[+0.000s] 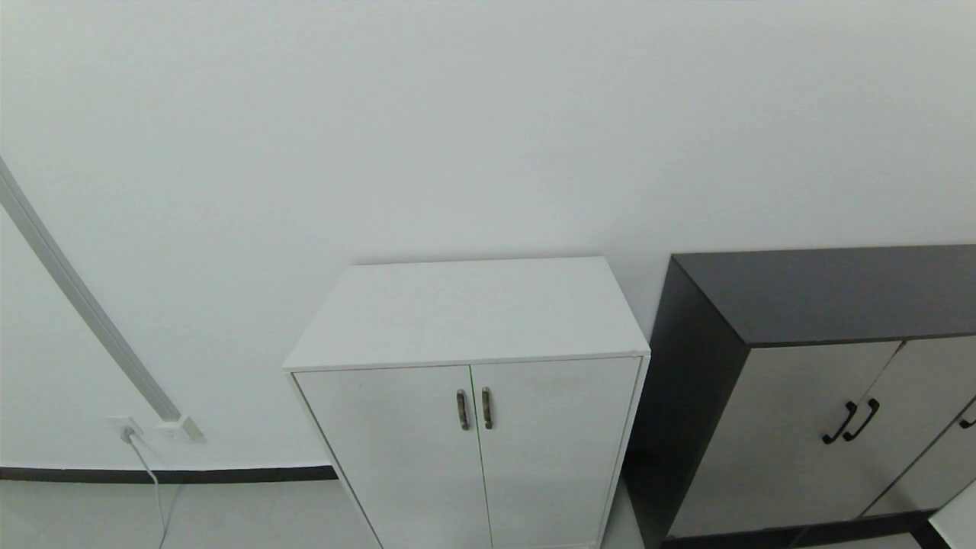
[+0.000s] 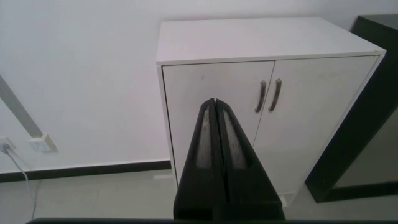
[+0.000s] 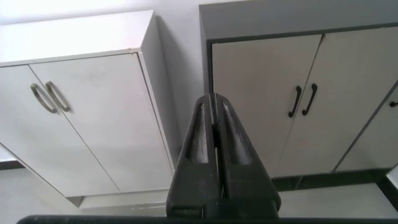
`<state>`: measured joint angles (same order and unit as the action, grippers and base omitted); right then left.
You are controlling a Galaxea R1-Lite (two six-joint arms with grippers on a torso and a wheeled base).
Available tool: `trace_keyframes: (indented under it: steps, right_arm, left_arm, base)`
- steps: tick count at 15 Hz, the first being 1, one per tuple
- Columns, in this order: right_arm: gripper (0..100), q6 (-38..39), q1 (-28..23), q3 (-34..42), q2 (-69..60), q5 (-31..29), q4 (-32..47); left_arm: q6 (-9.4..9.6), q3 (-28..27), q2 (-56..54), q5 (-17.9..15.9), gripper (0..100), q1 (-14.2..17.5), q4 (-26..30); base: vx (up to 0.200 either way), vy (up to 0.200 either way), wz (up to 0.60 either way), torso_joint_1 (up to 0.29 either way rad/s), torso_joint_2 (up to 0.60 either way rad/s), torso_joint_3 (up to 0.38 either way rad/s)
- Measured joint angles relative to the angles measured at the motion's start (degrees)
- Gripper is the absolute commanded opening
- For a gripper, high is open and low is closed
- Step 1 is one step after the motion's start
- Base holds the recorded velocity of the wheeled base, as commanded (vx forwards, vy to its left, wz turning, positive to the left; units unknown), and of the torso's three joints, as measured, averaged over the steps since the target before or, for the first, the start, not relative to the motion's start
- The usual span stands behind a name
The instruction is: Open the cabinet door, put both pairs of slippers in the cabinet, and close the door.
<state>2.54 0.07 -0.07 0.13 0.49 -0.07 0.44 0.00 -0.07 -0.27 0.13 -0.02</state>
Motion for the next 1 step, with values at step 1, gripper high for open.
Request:
trace_keyframes:
  steps: [1]
  right_arm:
    - [0, 0.06, 0.0, 0.0, 0.0, -0.05, 0.0]
  left_arm:
    - [0.0, 0.0, 0.0, 0.0, 0, 0.0, 0.0]
  base:
    - [0.0, 0.0, 0.0, 0.0, 0.0, 0.0]
